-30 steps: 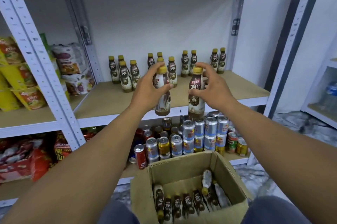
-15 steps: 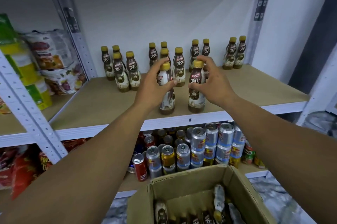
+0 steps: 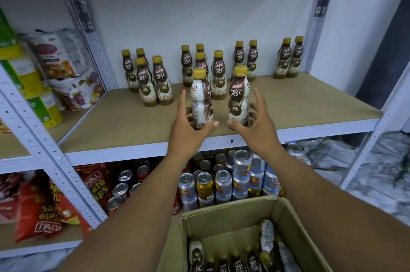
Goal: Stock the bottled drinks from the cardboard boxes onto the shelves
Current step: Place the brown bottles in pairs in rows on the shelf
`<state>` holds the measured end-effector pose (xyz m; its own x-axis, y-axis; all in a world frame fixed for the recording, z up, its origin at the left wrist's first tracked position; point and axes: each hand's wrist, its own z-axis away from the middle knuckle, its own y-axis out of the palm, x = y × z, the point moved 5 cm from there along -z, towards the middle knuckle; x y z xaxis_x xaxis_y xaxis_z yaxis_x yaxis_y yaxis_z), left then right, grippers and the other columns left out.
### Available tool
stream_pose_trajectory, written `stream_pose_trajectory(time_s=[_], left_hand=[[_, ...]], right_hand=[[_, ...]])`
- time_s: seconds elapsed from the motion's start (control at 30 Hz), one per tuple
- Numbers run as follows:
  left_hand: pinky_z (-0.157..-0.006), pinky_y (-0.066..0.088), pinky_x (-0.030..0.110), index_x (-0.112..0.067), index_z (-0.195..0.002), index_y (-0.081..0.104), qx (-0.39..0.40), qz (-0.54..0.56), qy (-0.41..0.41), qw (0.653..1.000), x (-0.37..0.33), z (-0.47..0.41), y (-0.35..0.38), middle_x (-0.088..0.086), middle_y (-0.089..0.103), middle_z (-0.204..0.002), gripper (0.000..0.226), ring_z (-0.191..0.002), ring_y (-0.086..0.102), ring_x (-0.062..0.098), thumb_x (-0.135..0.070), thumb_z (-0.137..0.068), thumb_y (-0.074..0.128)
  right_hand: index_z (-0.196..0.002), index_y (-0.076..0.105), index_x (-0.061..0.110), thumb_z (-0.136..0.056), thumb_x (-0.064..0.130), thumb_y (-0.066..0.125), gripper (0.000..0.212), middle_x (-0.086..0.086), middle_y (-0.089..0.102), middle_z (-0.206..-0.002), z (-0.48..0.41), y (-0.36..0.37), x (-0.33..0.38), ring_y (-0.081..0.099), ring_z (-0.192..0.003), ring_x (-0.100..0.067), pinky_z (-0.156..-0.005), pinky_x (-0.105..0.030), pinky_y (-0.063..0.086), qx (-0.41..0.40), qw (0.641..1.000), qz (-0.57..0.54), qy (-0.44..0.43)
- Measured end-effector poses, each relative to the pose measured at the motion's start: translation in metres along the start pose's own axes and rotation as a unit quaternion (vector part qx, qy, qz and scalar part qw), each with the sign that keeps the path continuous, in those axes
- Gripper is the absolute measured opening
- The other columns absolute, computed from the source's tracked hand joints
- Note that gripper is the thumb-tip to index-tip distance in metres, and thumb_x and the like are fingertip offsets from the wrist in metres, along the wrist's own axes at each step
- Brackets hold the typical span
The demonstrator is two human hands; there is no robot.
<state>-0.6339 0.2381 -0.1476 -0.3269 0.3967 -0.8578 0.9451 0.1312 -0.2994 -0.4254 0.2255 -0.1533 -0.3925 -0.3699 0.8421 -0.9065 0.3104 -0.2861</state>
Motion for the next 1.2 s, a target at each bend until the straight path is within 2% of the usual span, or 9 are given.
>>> stream_pose_trajectory(time_s=[0.07, 0.17, 0.3, 0.5, 0.7, 0.83, 0.97, 1.1, 1.2], left_hand=[[-0.096, 0.046, 0.019, -0.047, -0.159, 0.010, -0.017, -0.018, -0.001, 1.000, 0.004, 0.003, 0.002, -0.019, 0.056, -0.134, 0.111, -0.119, 0.053, -0.007, -0.039, -0.079, 0.087], [-0.102, 0.052, 0.038, -0.045, -0.159, 0.012, -0.033, -0.057, 0.008, 0.998, 0.009, 0.002, 0.002, -0.010, 0.059, -0.138, 0.105, -0.122, 0.059, 0.010, -0.040, -0.083, 0.084], [-0.102, 0.053, 0.042, -0.042, -0.159, 0.015, -0.064, -0.095, 0.020, 0.993, 0.014, 0.001, 0.001, -0.002, 0.047, -0.148, 0.103, -0.128, 0.053, 0.014, -0.042, -0.082, 0.083], [-0.097, 0.055, 0.038, -0.042, -0.159, 0.011, -0.056, -0.064, 0.009, 0.996, 0.019, 0.001, 0.002, -0.010, 0.066, -0.122, 0.099, -0.110, 0.064, 0.009, -0.033, -0.087, 0.079], [-0.106, 0.050, 0.046, -0.051, -0.157, 0.007, -0.045, -0.042, -0.005, 0.998, 0.017, -0.001, 0.000, -0.008, 0.051, -0.148, 0.106, -0.132, 0.054, 0.015, -0.042, -0.082, 0.082], [-0.105, 0.044, 0.035, -0.046, -0.159, 0.005, -0.052, -0.065, 0.001, 0.997, 0.010, -0.002, 0.005, -0.006, 0.032, -0.164, 0.115, -0.143, 0.041, 0.018, -0.044, -0.078, 0.087], [-0.096, 0.056, 0.049, -0.051, -0.156, -0.001, -0.069, -0.081, -0.004, 0.994, 0.013, -0.007, 0.005, 0.004, 0.051, -0.148, 0.116, -0.126, 0.058, 0.026, -0.041, -0.079, 0.085], [-0.084, 0.059, 0.037, -0.043, -0.160, 0.000, -0.056, -0.055, -0.017, 0.997, 0.017, -0.007, 0.003, -0.015, 0.062, -0.110, 0.113, -0.095, 0.065, 0.000, -0.029, -0.084, 0.082], [-0.086, 0.054, 0.025, -0.041, -0.161, 0.003, -0.052, -0.042, -0.012, 0.998, 0.015, -0.006, 0.002, -0.015, 0.059, -0.124, 0.108, -0.097, 0.061, -0.013, -0.027, -0.086, 0.080]], right_hand=[[-0.157, 0.021, 0.043, -0.086, 0.029, 0.082, 0.094, 0.027, 0.055, -0.128, 0.004, 0.003, -0.006, 0.058, -0.116, 0.006, -0.098, -0.023, 0.051, -0.003, 1.000, 0.000, 0.001], [-0.153, 0.030, 0.041, -0.089, 0.027, 0.079, 0.082, 0.022, 0.057, -0.132, 0.002, 0.004, -0.011, 0.059, -0.119, -0.001, -0.100, -0.020, 0.049, -0.018, 1.000, 0.010, -0.005], [-0.153, 0.033, 0.036, -0.086, 0.032, 0.081, 0.083, 0.017, 0.057, -0.121, 0.002, 0.002, -0.014, 0.058, -0.107, -0.001, -0.084, -0.003, 0.042, -0.037, 0.999, 0.022, 0.007], [-0.156, 0.027, 0.037, -0.091, 0.035, 0.076, 0.081, 0.009, 0.061, -0.134, 0.001, 0.006, -0.017, 0.062, -0.116, -0.010, -0.097, -0.029, 0.053, -0.037, 0.999, 0.035, 0.008], [-0.157, -0.004, 0.050, -0.087, 0.048, 0.075, 0.106, 0.007, 0.042, -0.157, 0.000, 0.010, -0.015, 0.051, -0.135, -0.014, -0.108, -0.043, 0.048, -0.004, 0.999, 0.030, 0.016], [-0.161, 0.011, 0.037, -0.081, 0.042, 0.084, 0.109, -0.002, 0.039, -0.147, 0.001, 0.011, -0.008, 0.046, -0.130, -0.014, -0.100, -0.030, 0.044, -0.050, 0.996, 0.074, 0.018], [-0.156, 0.024, 0.034, -0.082, 0.034, 0.083, 0.094, -0.001, 0.047, -0.132, 0.000, 0.011, -0.011, 0.052, -0.117, -0.014, -0.099, -0.041, 0.051, -0.073, 0.994, 0.082, 0.014], [-0.158, 0.016, 0.038, -0.086, 0.033, 0.080, 0.097, 0.004, 0.058, -0.124, -0.001, 0.009, -0.016, 0.059, -0.109, -0.012, -0.094, -0.033, 0.053, -0.053, 0.997, 0.059, 0.020], [-0.158, 0.014, 0.039, -0.084, 0.035, 0.082, 0.101, 0.003, 0.058, -0.132, -0.001, 0.006, -0.018, 0.059, -0.112, -0.009, -0.091, -0.022, 0.051, -0.059, 0.997, 0.045, 0.024]])
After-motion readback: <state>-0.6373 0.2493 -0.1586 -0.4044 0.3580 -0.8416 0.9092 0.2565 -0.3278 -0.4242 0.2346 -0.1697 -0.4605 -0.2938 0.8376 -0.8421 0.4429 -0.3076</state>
